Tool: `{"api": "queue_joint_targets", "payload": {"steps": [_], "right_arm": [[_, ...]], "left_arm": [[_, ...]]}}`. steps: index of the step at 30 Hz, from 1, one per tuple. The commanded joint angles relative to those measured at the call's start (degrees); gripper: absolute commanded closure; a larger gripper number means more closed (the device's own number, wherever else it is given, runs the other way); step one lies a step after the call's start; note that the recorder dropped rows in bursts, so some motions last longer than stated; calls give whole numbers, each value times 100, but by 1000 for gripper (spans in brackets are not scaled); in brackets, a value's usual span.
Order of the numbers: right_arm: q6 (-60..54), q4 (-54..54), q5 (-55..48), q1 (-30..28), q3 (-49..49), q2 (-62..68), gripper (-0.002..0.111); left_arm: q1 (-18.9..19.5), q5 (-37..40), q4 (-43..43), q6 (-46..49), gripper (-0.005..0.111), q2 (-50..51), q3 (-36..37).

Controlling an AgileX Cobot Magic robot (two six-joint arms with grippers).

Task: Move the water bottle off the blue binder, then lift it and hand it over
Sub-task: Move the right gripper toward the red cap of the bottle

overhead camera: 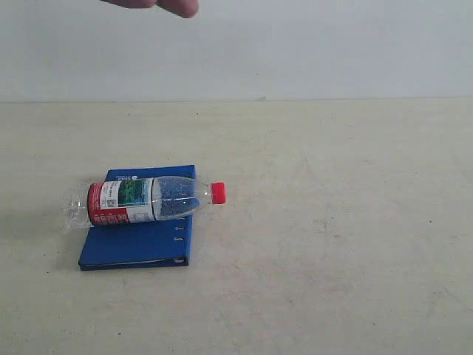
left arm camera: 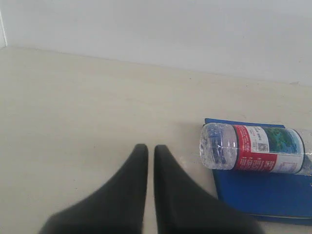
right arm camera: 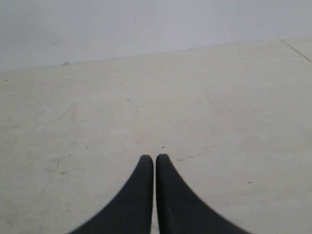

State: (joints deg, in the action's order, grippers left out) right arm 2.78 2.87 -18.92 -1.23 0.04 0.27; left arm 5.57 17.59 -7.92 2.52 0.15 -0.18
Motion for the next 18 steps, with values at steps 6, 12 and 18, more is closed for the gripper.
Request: {"api": "queue_joint_targets", "payload": {"steps": [6,12,18], "right_arm": [[-10,-23,43,4,-4,-27,108],[-414,-386,163,4,-4,-27,108],[-338,1,857,8,-4,-27,108]], "left_arm": [[6,-1,19,22,102,-15,18],[6,-1,19,22,102,-15,18],[6,-1,19,22,102,-15,18]]}}
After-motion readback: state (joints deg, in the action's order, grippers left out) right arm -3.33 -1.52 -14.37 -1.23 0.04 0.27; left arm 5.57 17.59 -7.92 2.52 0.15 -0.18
